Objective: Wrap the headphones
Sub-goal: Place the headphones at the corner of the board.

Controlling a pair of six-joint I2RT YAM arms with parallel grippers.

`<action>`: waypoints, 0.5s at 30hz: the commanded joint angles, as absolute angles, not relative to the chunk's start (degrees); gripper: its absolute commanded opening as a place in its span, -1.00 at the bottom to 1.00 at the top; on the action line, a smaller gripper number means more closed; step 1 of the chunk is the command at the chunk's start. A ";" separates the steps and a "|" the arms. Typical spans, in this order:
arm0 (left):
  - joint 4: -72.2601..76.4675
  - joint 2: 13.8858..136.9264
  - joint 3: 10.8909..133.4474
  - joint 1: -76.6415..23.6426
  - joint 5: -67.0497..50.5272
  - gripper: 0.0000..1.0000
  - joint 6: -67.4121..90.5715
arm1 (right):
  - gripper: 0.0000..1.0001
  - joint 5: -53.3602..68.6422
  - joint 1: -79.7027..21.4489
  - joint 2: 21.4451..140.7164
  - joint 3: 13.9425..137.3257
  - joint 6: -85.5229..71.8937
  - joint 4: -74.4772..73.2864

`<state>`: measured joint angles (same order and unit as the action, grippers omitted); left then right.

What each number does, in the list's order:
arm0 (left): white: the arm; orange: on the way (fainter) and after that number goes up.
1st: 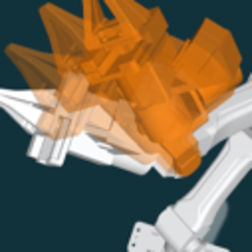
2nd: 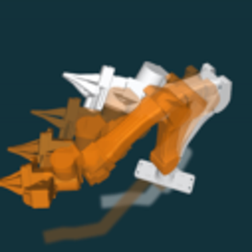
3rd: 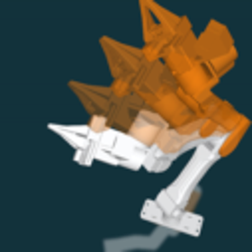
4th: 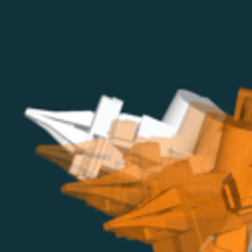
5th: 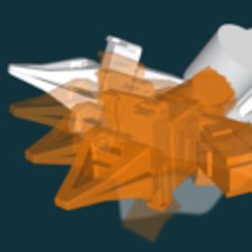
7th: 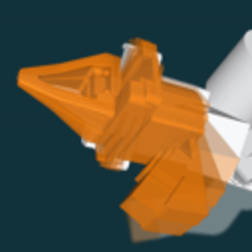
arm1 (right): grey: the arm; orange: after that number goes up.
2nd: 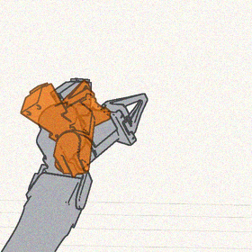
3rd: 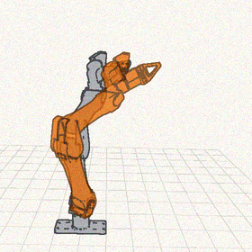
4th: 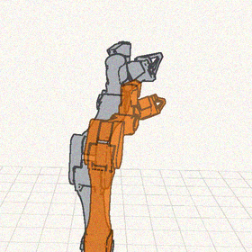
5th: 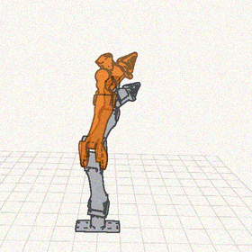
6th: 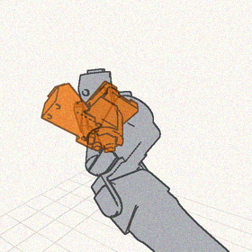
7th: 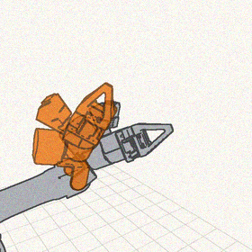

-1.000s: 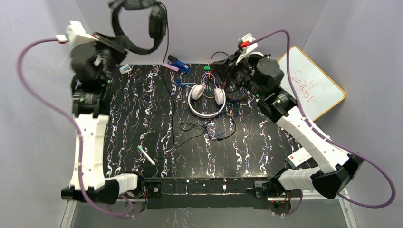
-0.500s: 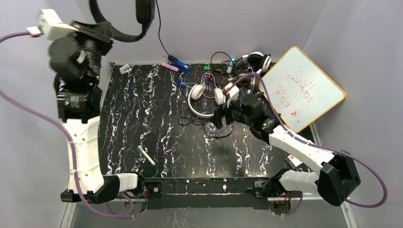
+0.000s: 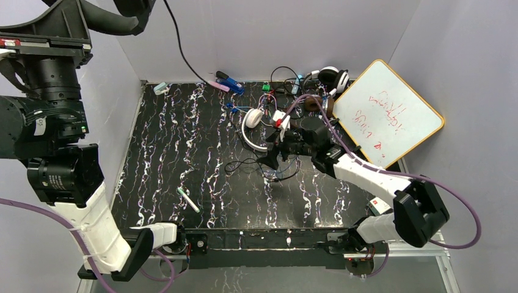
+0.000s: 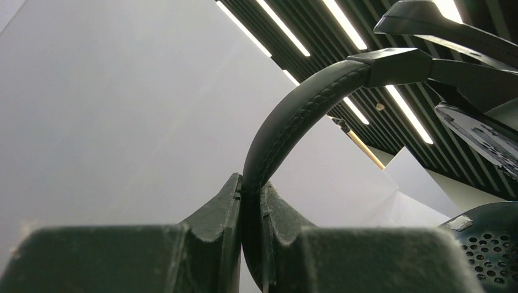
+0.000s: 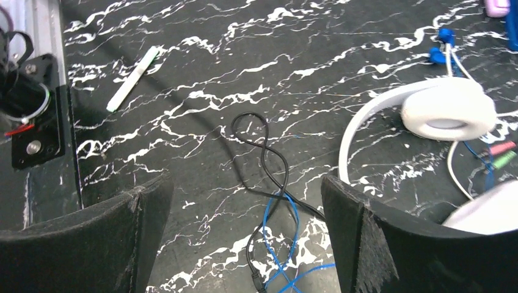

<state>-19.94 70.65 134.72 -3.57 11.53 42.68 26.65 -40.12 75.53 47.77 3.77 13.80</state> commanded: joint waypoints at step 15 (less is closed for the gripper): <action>-15.58 72.77 138.23 -3.78 14.40 -0.88 43.80 | 0.78 34.97 -42.86 90.42 51.06 10.82 28.12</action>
<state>-19.49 73.36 136.90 -3.60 12.58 42.92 34.22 -41.43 86.87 48.01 9.47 23.75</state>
